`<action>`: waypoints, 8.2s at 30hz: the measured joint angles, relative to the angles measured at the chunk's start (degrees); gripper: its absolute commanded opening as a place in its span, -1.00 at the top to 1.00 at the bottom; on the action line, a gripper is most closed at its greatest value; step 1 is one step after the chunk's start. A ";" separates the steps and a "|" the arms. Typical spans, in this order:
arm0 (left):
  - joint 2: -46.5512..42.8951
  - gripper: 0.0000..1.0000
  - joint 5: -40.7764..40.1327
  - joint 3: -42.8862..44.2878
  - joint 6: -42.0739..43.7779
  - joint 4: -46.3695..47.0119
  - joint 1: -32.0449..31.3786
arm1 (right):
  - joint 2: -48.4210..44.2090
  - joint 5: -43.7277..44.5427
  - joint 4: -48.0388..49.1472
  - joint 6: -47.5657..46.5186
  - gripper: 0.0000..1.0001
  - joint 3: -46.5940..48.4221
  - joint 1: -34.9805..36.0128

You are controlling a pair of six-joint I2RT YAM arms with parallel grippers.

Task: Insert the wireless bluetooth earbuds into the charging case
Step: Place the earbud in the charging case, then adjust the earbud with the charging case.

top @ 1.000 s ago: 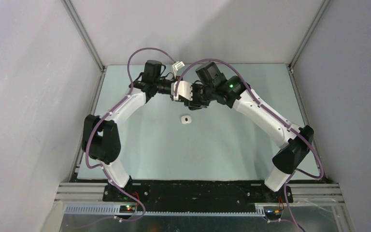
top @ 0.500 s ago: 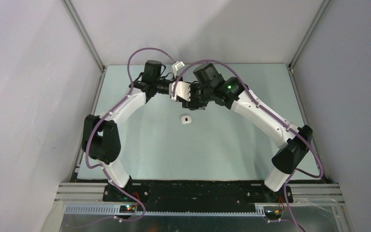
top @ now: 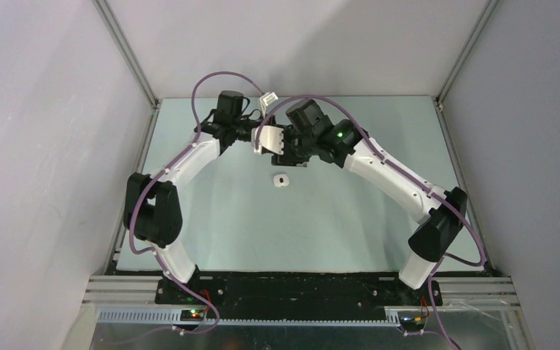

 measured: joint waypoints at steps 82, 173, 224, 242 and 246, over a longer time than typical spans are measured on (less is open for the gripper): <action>0.00 1.00 0.15 -0.02 0.44 -0.81 0.09 | 3.10 1.14 -1.84 9.38 -0.40 5.70 -0.63; -2.10 1.00 3.08 -0.11 -0.79 0.02 0.09 | -17.94 -10.54 21.27 -12.98 0.50 -26.40 -1.16; -0.66 1.00 1.53 1.20 -1.73 1.33 0.13 | -22.95 -3.58 26.01 -5.95 1.00 -26.40 1.33; 0.07 1.00 1.53 1.42 -2.67 1.29 0.15 | -18.08 -11.67 19.37 -12.15 0.11 -26.25 -0.85; 0.07 1.00 1.55 1.42 -2.64 1.29 0.13 | -16.70 -12.07 18.14 -15.56 0.12 -25.86 -0.87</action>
